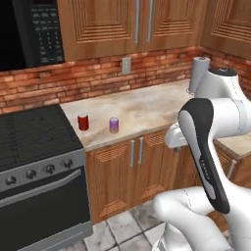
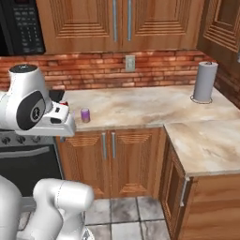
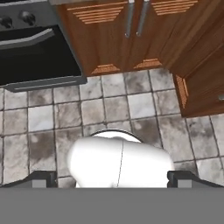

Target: Four empty soda cans are scattered around the kitchen. Gather all the cans and cluster them next to the stove for recycling.

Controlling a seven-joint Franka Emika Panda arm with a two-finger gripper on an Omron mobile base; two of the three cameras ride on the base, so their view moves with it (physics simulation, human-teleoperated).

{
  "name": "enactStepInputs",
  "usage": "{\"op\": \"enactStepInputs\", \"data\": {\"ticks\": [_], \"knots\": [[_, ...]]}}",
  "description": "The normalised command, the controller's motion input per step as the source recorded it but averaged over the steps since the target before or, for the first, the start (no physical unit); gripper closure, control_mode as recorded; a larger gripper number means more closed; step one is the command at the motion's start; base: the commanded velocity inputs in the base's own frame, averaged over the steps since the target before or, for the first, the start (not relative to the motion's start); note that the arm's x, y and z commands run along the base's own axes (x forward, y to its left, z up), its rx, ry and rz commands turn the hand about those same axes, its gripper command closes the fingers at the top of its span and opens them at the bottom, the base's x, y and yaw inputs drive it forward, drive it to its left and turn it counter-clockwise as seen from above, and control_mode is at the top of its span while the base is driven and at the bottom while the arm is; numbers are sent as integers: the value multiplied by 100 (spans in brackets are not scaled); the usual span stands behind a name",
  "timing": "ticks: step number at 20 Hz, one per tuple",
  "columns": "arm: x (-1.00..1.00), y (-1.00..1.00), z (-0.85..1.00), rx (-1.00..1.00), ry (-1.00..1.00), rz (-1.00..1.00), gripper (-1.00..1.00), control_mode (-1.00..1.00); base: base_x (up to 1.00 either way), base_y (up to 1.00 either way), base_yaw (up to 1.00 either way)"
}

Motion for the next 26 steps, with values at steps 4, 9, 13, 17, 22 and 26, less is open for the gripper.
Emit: {"op": "enactStepInputs", "data": {"ticks": [4, 9, 13, 17, 22, 26], "knots": [[0, 0, 0, 0, 0, 0, -100, 100, 0, 0, -50], [0, 0, 0, 0, 0, 0, -100, 100, 0, 0, -50], [0, 0, 0, 0, 0, 0, -100, 100, 0, 0, -50], [0, 0, 0, 0, 0, 0, -100, 100, 0, 0, -50], [0, 0, 0, 0, 0, 0, -100, 100, 0, 0, -50], [0, 0, 0, 0, 0, 0, -100, 100, 0, 0, -50]]}}
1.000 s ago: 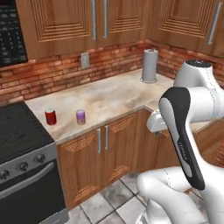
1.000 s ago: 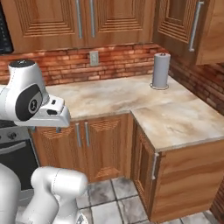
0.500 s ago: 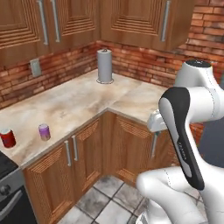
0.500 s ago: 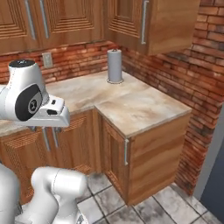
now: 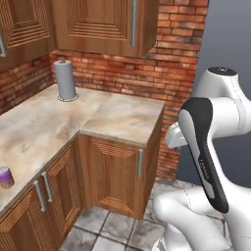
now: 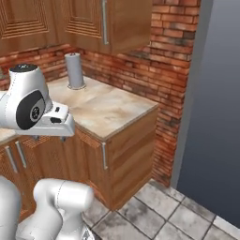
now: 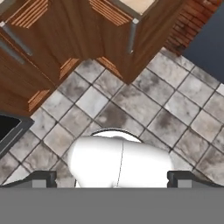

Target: Four empty soda cans are scattered around the kitchen. Gather all the cans and cluster them next to the stove for recycling.

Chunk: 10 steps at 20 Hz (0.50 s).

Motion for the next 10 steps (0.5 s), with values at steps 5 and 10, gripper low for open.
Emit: {"op": "enactStepInputs", "data": {"ticks": [5, 10], "knots": [[0, 0, 0, 0, 0, 0, -100, 100, 0, 0, -50], [0, 0, 0, 0, 0, 0, -100, 100, 0, 0, -50]]}}
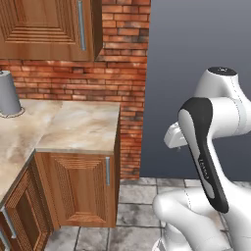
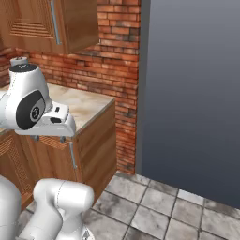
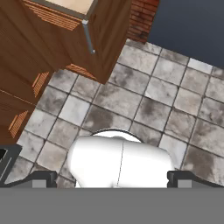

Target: Four empty soda cans are scattered around the kitchen. Gather all the cans and cluster them next to the stove for recycling.

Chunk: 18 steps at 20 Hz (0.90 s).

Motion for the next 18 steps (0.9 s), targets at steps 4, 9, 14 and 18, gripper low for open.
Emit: {"op": "enactStepInputs", "data": {"ticks": [4, 9, 14, 18], "knots": [[0, 0, 0, 0, 0, 0, -100, 100, 0, 0, -50], [0, 0, 0, 0, 0, 0, -100, 100, 0, -1, -50], [0, 0, 0, 0, 0, 0, -100, 100, 0, -2, -50], [0, 0, 0, 0, 0, 0, -100, 100, 0, -2, -50]]}}
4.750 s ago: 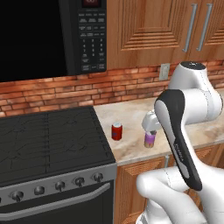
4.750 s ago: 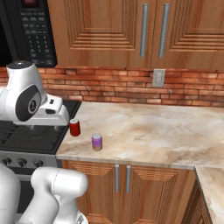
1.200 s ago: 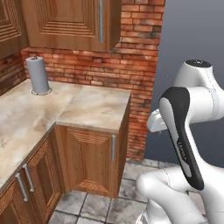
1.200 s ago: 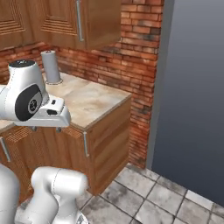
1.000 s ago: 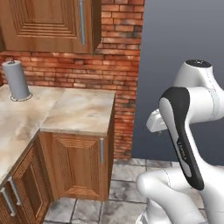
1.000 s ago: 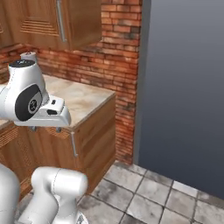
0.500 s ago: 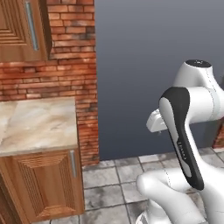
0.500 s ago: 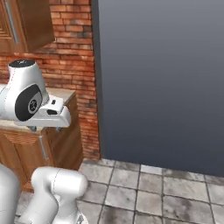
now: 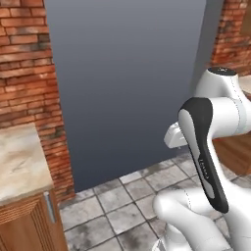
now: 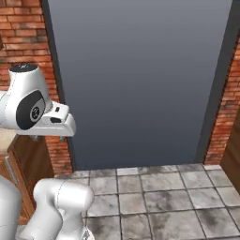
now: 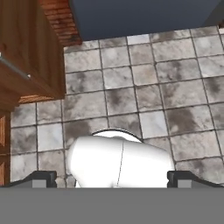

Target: Four empty soda cans are scattered around the kitchen. Gather all the cans and cluster them next to the stove for recycling.

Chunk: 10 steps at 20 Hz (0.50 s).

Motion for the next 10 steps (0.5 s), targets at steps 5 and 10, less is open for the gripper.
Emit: {"op": "enactStepInputs", "data": {"ticks": [5, 10], "knots": [[0, 0, 0, 0, 0, 0, -100, 100, 0, -3, -50], [0, 0, 0, 0, 0, 0, -100, 100, 0, -18, -47]]}}
